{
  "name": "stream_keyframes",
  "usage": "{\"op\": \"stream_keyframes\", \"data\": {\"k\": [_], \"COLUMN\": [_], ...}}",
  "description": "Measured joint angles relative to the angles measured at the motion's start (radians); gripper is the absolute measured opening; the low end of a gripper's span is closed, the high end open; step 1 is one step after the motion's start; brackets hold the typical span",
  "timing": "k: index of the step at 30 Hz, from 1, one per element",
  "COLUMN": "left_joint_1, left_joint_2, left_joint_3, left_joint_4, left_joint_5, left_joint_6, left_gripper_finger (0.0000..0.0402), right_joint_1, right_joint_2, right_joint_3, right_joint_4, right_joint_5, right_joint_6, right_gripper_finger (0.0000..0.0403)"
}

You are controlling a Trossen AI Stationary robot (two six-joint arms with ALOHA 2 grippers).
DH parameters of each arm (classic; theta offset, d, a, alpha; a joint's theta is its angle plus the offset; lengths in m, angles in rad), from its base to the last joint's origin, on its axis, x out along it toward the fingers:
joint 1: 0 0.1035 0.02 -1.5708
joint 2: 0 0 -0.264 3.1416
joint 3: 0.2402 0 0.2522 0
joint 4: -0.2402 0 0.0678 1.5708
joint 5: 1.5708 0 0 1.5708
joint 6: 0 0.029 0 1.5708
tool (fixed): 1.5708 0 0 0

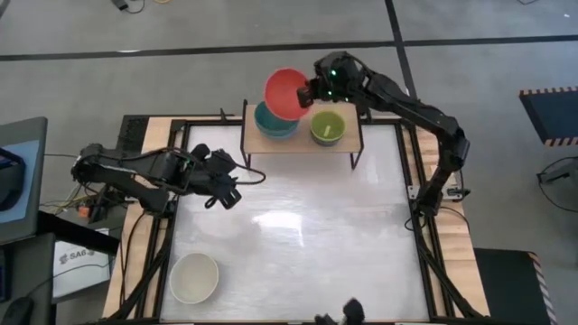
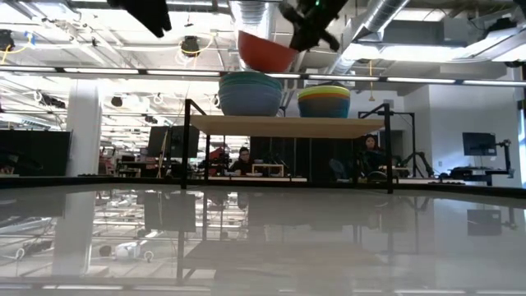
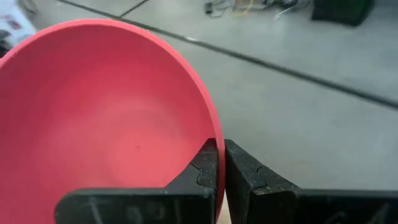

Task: Place and stack bowls onto a shelf
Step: Stack the orange bowl on top of the green bowl on the shelf

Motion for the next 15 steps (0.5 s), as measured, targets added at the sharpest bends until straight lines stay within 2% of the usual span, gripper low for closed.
{"op": "stream_keyframes", "data": {"k": [3,5,11,15], "left_joint_1": [0.082,0.159,0.35,0.42], "left_joint_2": [-0.001,-0.006,-0.016,-0.018], "left_joint_3": [0.0,-0.001,-0.001,-0.001], "left_joint_4": [0.006,0.031,0.164,0.211], "left_joint_5": [0.016,0.071,0.261,0.347], "left_joint_6": [0.082,0.167,0.401,0.476], "left_gripper_finger": [0.0183,0.0183,0.0174,0.0169], "right_joint_1": [-0.031,-0.045,-0.047,-0.036], "right_joint_2": [0.036,0.068,0.154,0.181], "right_joint_3": [0.003,0.021,0.077,0.079], "right_joint_4": [0.017,-0.002,-0.078,-0.078], "right_joint_5": [-0.1,-0.137,-0.144,-0.146], "right_joint_6": [0.028,0.034,0.042,0.069], "right_gripper_finger": [0.0032,0.0032,0.0036,0.0076]}}
